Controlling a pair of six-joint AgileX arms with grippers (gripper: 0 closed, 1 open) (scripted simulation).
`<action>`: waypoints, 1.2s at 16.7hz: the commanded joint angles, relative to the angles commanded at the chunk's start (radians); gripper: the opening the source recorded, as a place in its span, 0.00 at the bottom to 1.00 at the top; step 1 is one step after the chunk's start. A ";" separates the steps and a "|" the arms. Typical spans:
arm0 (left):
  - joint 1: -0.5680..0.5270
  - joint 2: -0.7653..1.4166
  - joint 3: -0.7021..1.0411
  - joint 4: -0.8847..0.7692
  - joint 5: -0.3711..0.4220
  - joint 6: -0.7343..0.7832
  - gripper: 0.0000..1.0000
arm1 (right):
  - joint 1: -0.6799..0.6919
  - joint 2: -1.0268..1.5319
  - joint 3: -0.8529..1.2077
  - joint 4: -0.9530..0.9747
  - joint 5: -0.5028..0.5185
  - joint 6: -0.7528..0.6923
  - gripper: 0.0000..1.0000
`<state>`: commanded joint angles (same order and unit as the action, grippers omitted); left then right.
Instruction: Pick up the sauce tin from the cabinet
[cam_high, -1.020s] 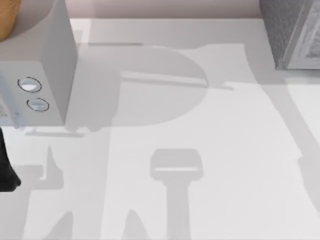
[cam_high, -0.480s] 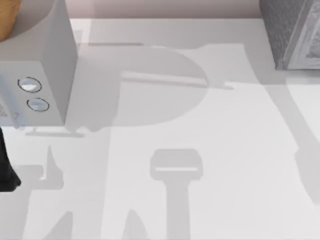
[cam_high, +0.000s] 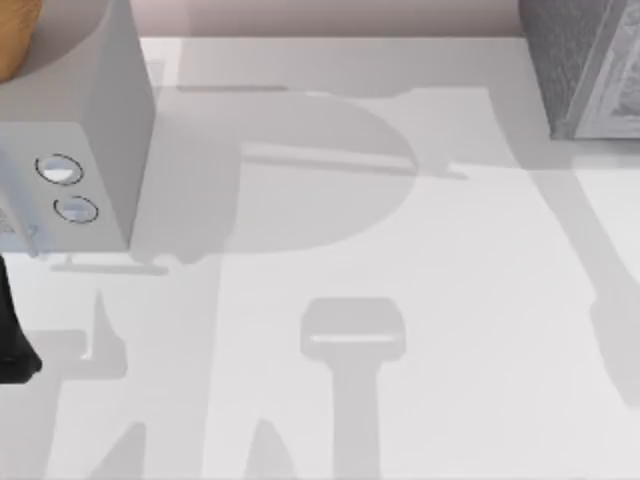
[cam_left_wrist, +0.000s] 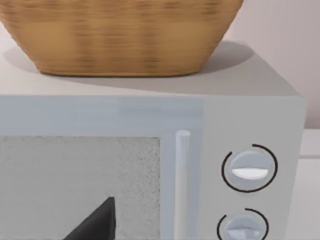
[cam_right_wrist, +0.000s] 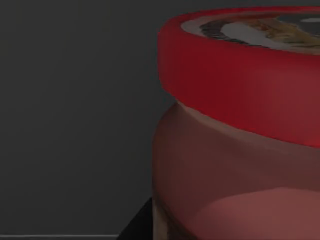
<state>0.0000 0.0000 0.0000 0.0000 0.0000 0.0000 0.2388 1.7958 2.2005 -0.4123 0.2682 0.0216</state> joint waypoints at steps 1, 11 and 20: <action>0.000 0.000 0.000 0.000 0.000 0.000 1.00 | 0.000 0.000 0.000 0.000 0.000 0.000 0.17; 0.000 0.000 0.000 0.000 0.000 0.000 1.00 | 0.000 0.000 0.000 0.000 0.000 0.000 0.00; 0.000 0.000 0.000 0.000 0.000 0.000 1.00 | 0.155 -0.268 -0.048 -0.216 0.152 0.002 0.00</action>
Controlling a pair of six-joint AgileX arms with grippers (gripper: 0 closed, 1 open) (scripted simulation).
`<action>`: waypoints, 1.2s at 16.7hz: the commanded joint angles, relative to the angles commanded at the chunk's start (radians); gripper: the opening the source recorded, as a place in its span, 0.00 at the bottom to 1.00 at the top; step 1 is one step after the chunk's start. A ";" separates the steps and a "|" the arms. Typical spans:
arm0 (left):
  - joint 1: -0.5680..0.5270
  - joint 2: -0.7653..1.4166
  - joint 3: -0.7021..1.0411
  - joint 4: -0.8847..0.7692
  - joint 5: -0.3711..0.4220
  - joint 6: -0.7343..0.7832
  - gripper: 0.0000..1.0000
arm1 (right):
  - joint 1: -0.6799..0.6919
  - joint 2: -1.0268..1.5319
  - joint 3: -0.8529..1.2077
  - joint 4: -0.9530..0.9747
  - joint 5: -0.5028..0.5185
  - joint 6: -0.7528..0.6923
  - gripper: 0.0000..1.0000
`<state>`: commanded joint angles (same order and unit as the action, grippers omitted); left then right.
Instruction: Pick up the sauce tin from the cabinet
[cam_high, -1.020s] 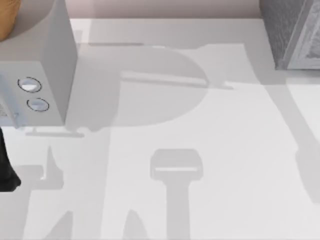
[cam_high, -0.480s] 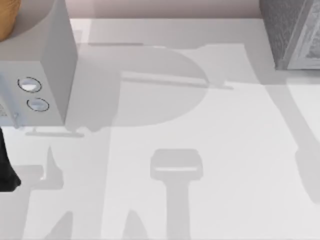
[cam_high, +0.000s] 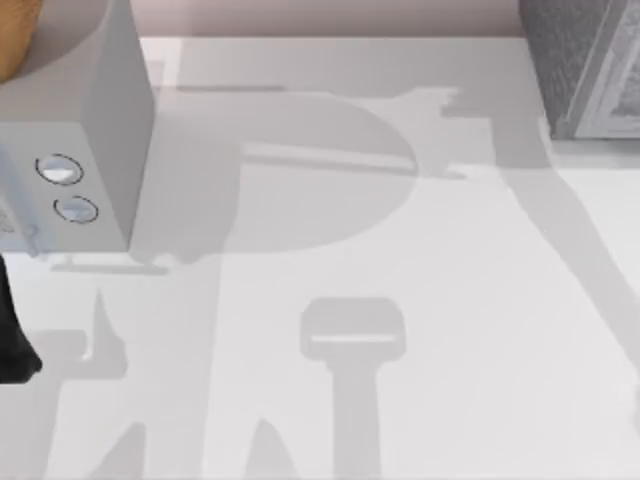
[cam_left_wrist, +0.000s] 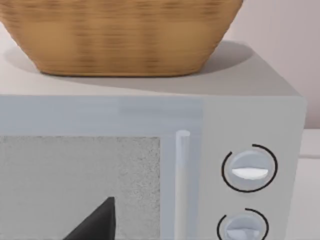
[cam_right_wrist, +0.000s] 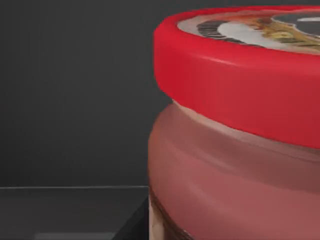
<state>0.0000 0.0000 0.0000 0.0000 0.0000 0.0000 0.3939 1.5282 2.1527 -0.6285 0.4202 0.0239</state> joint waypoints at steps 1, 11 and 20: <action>0.000 0.000 0.000 0.000 0.000 0.000 1.00 | 0.028 -0.048 -0.008 -0.038 0.027 0.001 0.00; 0.000 0.000 0.000 0.000 0.000 0.000 1.00 | 0.080 -0.163 -0.049 -0.105 0.077 0.004 0.00; 0.000 0.000 0.000 0.000 0.000 0.000 1.00 | -0.075 -0.578 -0.706 0.118 -0.062 -0.004 0.00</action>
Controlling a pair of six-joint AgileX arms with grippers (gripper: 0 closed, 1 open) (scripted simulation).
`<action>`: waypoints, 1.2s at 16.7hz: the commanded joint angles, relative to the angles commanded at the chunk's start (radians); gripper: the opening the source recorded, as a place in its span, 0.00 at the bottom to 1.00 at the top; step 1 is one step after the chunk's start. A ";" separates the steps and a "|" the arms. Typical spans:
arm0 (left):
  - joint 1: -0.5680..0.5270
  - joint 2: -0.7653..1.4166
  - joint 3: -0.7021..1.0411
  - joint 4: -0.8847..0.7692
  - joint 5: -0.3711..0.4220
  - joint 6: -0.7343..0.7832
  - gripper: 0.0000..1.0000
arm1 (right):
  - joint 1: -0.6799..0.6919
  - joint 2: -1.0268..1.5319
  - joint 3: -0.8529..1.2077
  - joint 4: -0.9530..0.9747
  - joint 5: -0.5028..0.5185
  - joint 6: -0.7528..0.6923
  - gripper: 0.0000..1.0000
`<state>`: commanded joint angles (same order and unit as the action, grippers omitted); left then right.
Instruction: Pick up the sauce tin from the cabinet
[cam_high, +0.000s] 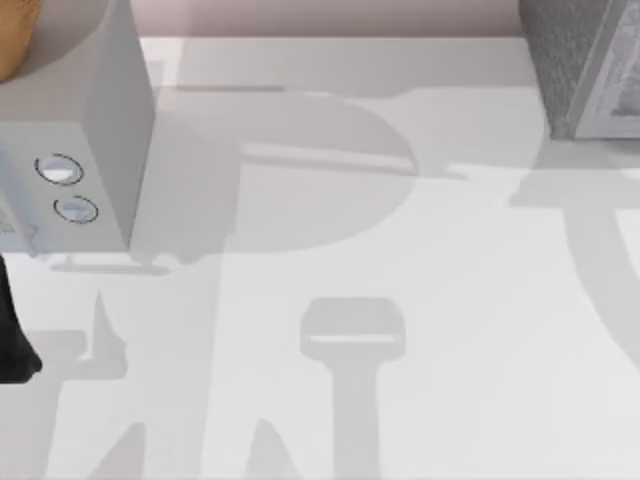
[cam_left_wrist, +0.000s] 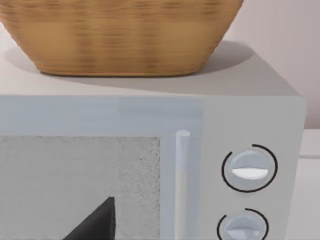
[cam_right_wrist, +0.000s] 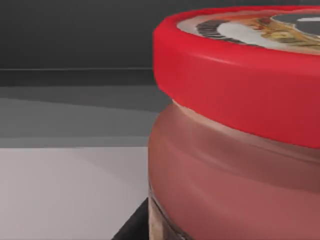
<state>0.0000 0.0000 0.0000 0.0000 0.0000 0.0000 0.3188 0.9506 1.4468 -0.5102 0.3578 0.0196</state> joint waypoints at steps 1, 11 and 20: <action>0.000 0.000 0.000 0.000 0.000 0.000 1.00 | -0.024 -0.068 -0.122 0.035 -0.024 -0.002 0.00; 0.000 0.000 0.000 0.000 0.000 0.000 1.00 | -0.254 -0.751 -1.227 0.399 -0.281 -0.016 0.00; 0.000 0.000 0.000 0.000 0.000 0.000 1.00 | -0.319 -0.951 -1.447 0.510 -0.358 -0.020 0.00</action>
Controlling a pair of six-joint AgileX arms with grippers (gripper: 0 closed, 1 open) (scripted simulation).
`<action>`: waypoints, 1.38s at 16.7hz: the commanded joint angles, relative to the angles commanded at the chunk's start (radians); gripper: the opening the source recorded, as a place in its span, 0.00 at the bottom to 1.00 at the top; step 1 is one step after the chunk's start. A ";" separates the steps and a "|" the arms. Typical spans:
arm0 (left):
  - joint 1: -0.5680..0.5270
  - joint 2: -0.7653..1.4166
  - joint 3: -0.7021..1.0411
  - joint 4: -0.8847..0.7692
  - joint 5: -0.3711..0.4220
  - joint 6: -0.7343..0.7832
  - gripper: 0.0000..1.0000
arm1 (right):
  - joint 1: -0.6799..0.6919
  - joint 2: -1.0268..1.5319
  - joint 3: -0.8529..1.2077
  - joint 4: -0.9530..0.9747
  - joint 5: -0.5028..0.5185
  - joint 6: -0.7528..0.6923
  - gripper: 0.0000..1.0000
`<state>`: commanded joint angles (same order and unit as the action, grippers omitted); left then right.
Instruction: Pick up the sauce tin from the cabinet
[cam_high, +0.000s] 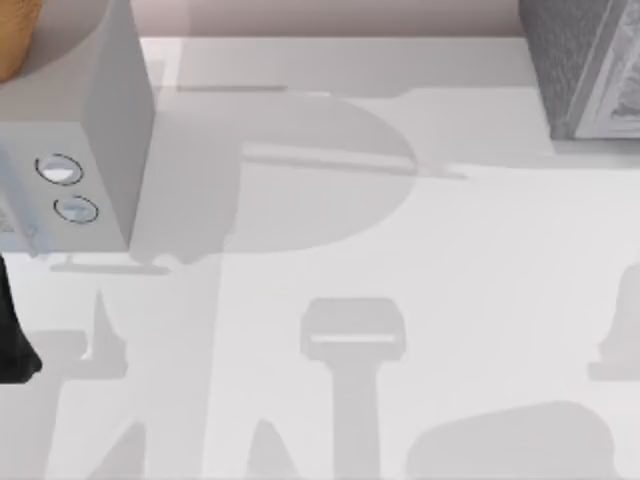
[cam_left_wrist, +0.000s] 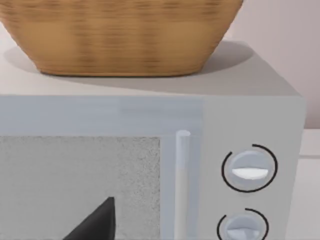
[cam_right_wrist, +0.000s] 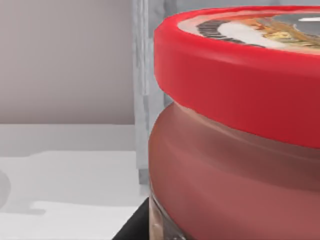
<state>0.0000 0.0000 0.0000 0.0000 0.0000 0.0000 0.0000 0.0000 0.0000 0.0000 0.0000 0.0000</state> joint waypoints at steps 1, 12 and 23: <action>0.000 0.000 0.000 0.000 0.000 0.000 1.00 | 0.003 0.005 0.000 -0.002 0.001 0.002 0.00; 0.000 0.000 0.000 0.000 0.000 0.000 1.00 | 0.237 0.565 0.135 0.490 0.023 0.008 0.00; 0.000 0.000 0.000 0.000 0.000 0.000 1.00 | 0.655 1.695 0.324 1.363 0.060 0.016 0.00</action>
<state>0.0000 0.0000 0.0000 0.0000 0.0000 0.0000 0.6546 1.6951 0.3237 1.3631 0.0601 0.0156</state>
